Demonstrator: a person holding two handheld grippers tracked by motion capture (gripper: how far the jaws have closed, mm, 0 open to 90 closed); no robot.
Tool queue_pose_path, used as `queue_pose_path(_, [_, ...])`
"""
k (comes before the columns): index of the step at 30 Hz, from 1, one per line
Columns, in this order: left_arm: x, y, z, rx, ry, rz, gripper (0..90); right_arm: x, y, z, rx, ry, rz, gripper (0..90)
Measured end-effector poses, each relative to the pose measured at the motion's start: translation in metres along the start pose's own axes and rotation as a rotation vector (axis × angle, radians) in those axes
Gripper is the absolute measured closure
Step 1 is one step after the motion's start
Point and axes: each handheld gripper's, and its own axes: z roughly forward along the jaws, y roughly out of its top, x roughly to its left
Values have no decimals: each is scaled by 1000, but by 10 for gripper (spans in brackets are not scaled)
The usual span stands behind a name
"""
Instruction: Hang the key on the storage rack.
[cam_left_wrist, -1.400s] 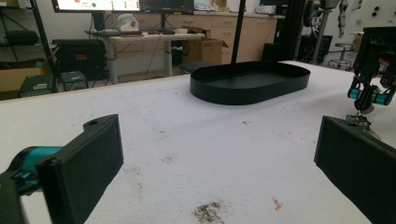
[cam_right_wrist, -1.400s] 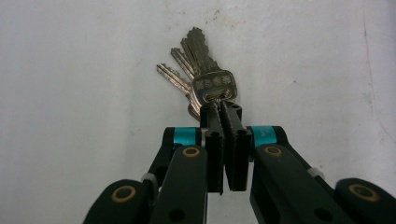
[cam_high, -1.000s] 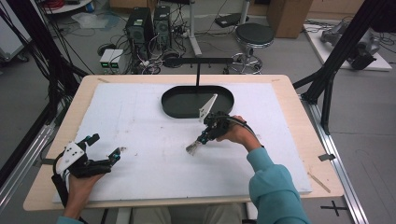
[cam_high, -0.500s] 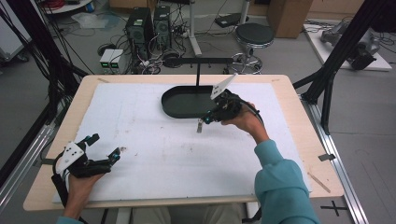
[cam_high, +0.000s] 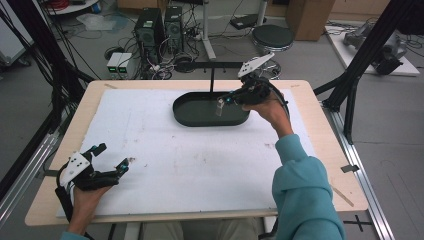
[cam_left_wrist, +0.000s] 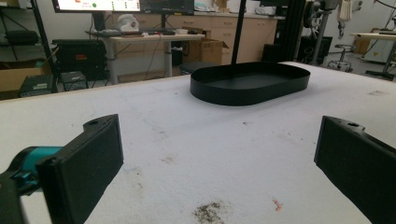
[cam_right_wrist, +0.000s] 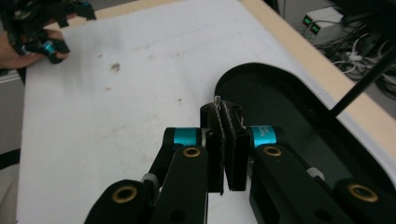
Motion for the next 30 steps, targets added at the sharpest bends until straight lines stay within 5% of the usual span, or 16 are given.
queue_pose_path(16, [0, 0, 0, 1, 1, 3, 17, -28, 32, -3, -34, -120, 61, 889])
queue_pose_path(30, [0, 0, 0, 1, 0, 5, 17, -46, 33, 13, -23, -258, 141, 889])
